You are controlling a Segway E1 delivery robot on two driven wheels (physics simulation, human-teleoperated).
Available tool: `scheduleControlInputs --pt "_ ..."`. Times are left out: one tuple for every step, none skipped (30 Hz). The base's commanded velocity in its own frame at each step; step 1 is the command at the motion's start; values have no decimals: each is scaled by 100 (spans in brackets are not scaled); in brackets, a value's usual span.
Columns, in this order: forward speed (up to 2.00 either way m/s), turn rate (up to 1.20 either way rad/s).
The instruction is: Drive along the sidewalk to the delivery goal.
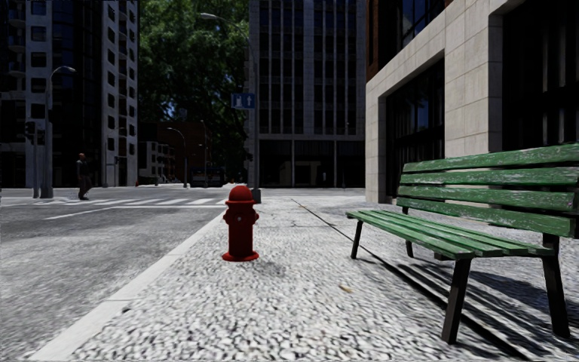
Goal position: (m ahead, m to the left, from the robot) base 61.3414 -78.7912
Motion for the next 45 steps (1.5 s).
scheduleControlInputs --pt "128 -111" --pt "128 -111" --pt "127 -25" --pt "45 0" --pt "1 0" --pt "1 0" --pt "0 0" --pt "0 0" --pt "0 0" --pt "0 0" --pt "0 0" --pt "0 0" --pt "0 0" --pt "0 0" --pt "0 0" --pt "0 0" --pt "0 0" --pt "0 0" --pt "0 0" --pt "0 0" --pt "0 0" --pt "0 0" --pt "0 0" --pt "0 0" --pt "0 0" --pt "0 0" --pt "0 0" --pt "0 0" --pt "0 0" --pt "0 7" --pt "3 15" --pt "3 15" --pt "27 19" --pt "46 22" --pt "59 24" --pt "59 24" --pt "68 32" --pt "73 37" --pt "74 38" --pt "74 38" --pt "74 42" --pt "75 49" --pt "75 55" --pt "75 55" --pt "75 58"
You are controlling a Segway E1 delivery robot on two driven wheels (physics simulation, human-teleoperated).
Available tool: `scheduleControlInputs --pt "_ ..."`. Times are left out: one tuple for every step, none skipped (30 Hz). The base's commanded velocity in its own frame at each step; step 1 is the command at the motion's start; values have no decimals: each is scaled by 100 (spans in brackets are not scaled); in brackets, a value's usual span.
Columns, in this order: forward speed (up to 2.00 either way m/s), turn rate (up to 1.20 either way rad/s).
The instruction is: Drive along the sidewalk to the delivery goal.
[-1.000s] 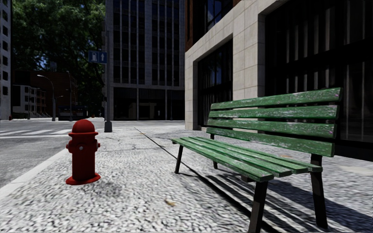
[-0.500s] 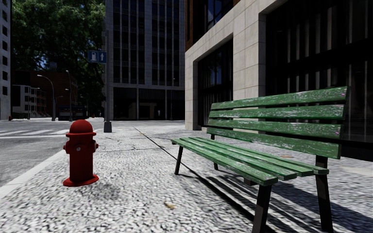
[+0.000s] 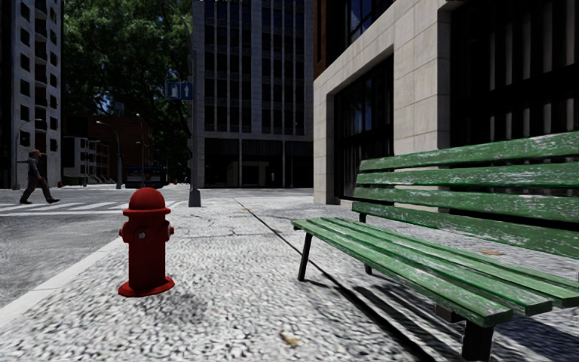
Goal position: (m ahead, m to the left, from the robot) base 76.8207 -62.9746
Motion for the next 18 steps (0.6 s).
scheduleControlInputs --pt "75 58" --pt "75 58" --pt "75 58" --pt "75 52" --pt "75 39" --pt "75 39" --pt "75 0" --pt "75 0" --pt "75 0" --pt "75 0" --pt "75 0" --pt "75 0" --pt "75 0" --pt "75 0" --pt "75 0" --pt "75 0" --pt "75 0" --pt "76 0"
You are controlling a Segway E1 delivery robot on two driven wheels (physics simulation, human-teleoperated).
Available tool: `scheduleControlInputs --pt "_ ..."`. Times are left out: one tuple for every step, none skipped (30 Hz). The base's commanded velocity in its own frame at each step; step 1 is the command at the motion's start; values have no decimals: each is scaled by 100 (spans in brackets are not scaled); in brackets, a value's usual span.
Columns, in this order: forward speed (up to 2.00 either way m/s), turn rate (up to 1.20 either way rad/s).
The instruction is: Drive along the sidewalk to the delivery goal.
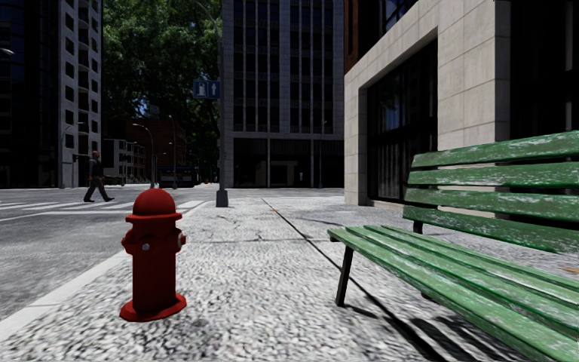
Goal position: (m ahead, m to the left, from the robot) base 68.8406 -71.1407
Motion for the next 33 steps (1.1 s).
scheduleControlInputs --pt "76 0" --pt "81 0" --pt "83 0" --pt "84 7" --pt "84 7" --pt "85 9" --pt "85 10" --pt "85 12" --pt "85 12" --pt "87 16" --pt "89 23" --pt "92 34" --pt "92 34" --pt "95 38" --pt "96 39" --pt "97 39" --pt "97 39" --pt "97 39" --pt "97 39" --pt "97 39" --pt "97 39" --pt "97 39" --pt "97 36" --pt "97 0" --pt "97 0" --pt "97 0" --pt "97 0" --pt "97 0" --pt "97 0" --pt "97 0" --pt "97 0" --pt "97 0" --pt "97 0"
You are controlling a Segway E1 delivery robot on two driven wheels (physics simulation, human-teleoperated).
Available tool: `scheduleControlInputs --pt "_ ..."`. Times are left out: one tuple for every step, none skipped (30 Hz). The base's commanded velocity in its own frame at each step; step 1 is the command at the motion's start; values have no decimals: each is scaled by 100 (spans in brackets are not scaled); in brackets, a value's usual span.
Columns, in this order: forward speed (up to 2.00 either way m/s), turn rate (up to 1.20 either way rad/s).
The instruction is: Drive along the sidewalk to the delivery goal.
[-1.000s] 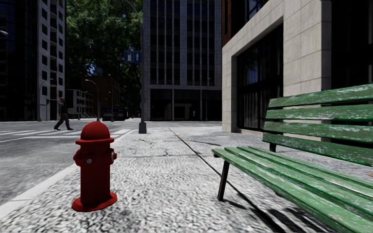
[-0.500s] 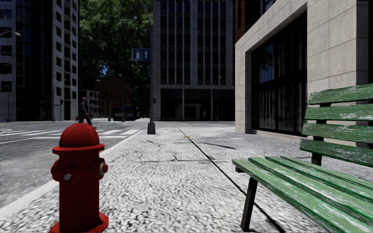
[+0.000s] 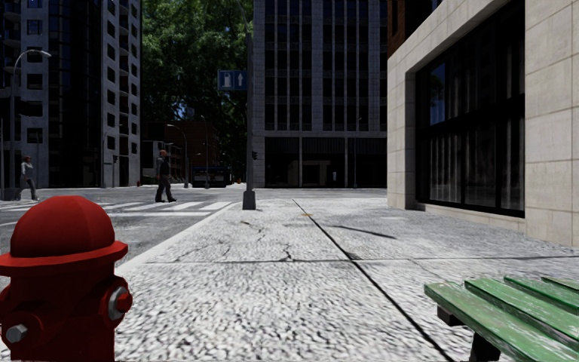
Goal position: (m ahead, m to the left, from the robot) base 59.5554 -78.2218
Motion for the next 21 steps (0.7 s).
scheduleControlInputs --pt "97 0" --pt "97 0" --pt "97 0" --pt "97 0" --pt "97 0" --pt "97 0" --pt "97 0" --pt "97 0" --pt "97 0" --pt "97 0" --pt "97 0" --pt "97 0" --pt "97 0" --pt "97 0" --pt "97 0" --pt "97 0" --pt "97 0" --pt "97 0" --pt "97 0" --pt "97 0" --pt "97 0"
